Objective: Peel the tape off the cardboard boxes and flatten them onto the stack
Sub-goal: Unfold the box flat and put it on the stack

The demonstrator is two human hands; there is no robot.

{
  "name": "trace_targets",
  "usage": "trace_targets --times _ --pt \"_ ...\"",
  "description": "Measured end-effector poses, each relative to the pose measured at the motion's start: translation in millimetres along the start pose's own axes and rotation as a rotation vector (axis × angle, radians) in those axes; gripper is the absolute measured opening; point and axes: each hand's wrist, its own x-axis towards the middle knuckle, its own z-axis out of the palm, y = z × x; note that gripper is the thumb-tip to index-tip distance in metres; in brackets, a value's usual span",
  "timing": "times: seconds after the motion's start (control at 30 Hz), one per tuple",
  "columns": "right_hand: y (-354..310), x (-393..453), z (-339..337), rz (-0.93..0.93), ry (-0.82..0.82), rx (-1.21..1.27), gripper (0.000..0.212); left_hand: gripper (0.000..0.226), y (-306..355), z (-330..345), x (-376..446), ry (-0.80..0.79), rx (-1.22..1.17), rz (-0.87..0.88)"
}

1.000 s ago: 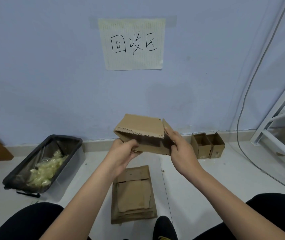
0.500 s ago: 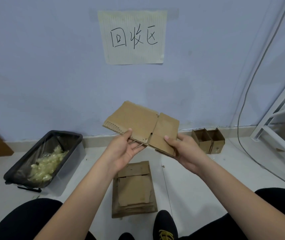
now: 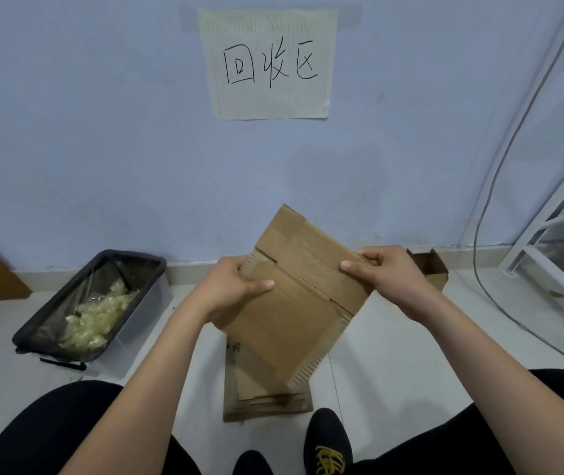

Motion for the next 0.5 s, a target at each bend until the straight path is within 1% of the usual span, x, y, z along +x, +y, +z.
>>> trace_targets --times 0.03,0.07,0.1,0.13,0.17,0.23,0.27,0.3,0.43,0.5 --pt "5 3 2 0.005 0.049 0.054 0.021 0.031 -6 4 3 -0.044 -0.115 -0.063" --pt "11 6 5 0.027 0.112 0.175 0.023 0.025 -12 8 6 -0.057 -0.211 -0.117" --pt "18 9 8 0.068 0.153 0.321 0.028 0.024 -21 11 11 -0.034 -0.272 -0.152" --pt "26 12 13 0.132 0.153 0.425 0.032 0.025 -27 15 15 -0.002 -0.322 -0.17" --pt "34 12 21 0.205 0.106 0.45 0.031 0.024 -34 19 18 0.029 -0.373 -0.186" --pt "53 9 39 0.362 -0.075 0.311 0.017 0.024 -49 25 24 0.079 -0.454 -0.251" --pt "64 10 47 0.412 -0.138 0.244 0.011 0.025 -56 27 25 0.086 -0.464 -0.287" --pt "72 12 54 0.437 -0.164 0.217 0.009 0.025 -62 29 27 0.08 -0.462 -0.318" --pt "97 37 69 0.45 -0.123 0.13 0.006 0.022 -94 39 37 0.083 -0.364 -0.421" --pt "117 52 80 0.472 -0.102 0.071 0.006 0.011 -120 46 47 0.131 -0.258 -0.476"
